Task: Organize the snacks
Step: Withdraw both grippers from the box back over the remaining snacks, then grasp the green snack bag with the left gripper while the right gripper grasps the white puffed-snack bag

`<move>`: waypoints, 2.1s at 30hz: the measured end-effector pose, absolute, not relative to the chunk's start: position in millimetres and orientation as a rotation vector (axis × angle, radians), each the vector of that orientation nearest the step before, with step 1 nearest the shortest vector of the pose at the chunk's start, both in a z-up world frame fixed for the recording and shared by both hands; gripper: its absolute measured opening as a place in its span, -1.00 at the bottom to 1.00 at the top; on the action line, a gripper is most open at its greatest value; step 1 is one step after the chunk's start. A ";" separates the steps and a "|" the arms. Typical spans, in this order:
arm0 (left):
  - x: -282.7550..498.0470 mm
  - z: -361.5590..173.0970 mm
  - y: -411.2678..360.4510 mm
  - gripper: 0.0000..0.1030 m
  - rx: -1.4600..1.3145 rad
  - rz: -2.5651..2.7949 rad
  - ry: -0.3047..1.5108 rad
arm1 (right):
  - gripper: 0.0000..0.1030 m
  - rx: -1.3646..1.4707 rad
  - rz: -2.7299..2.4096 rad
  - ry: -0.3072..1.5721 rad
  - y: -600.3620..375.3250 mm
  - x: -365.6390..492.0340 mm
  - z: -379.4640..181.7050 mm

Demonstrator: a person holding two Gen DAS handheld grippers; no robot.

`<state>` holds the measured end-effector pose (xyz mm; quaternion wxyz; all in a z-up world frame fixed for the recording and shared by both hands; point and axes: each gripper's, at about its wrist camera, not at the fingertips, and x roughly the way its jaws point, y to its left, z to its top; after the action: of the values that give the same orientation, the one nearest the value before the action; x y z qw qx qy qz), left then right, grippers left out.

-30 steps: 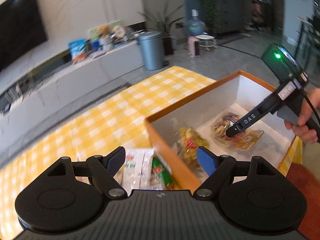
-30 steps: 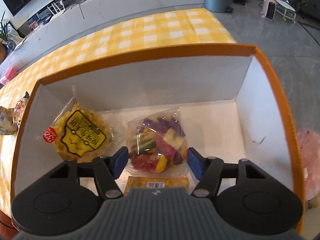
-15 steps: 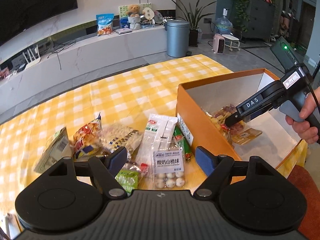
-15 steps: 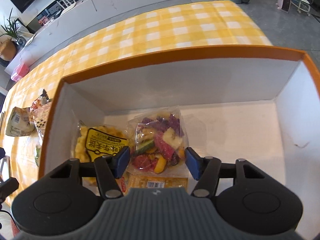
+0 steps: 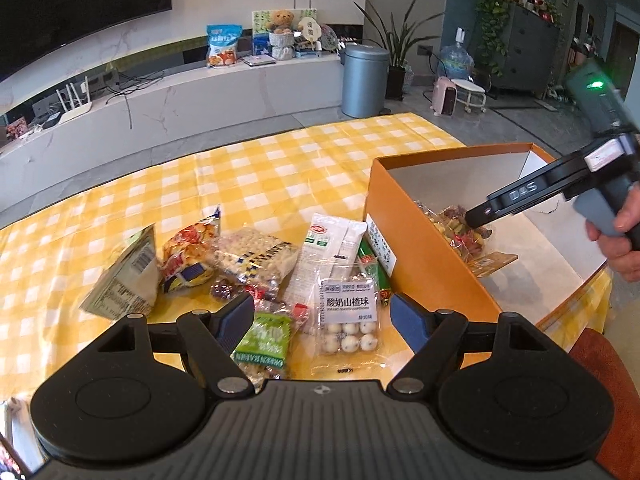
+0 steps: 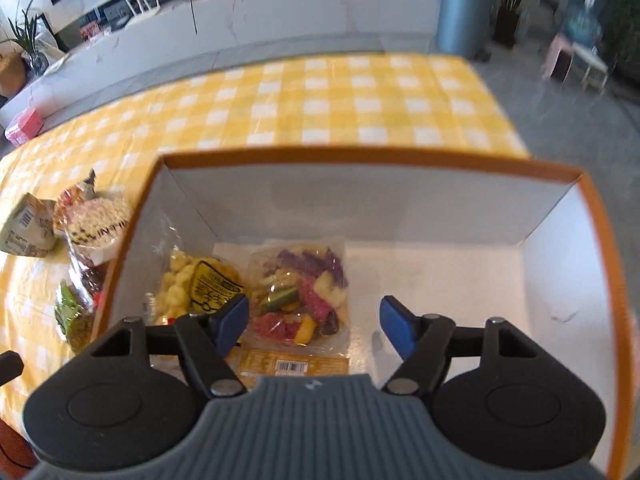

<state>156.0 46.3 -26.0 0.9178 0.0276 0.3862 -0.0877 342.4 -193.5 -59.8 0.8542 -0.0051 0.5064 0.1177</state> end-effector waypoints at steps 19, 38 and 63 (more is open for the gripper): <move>75.2 -14.4 85.7 0.53 -0.003 0.009 0.592 | 0.74 -0.013 0.390 0.575 -102.0 182.7 1.8; 57.6 -51.7 116.3 0.47 -0.050 0.116 0.574 | 0.74 -0.013 0.403 0.669 -50.8 153.1 -52.4; 180.6 -83.8 149.5 0.75 0.340 0.086 0.630 | 0.64 -0.111 0.420 0.787 17.1 271.8 -85.7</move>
<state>180.6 149.5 -83.8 0.9357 0.1665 0.3081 0.0422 271.8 17.1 -85.7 0.9007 -0.0538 0.3803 0.2032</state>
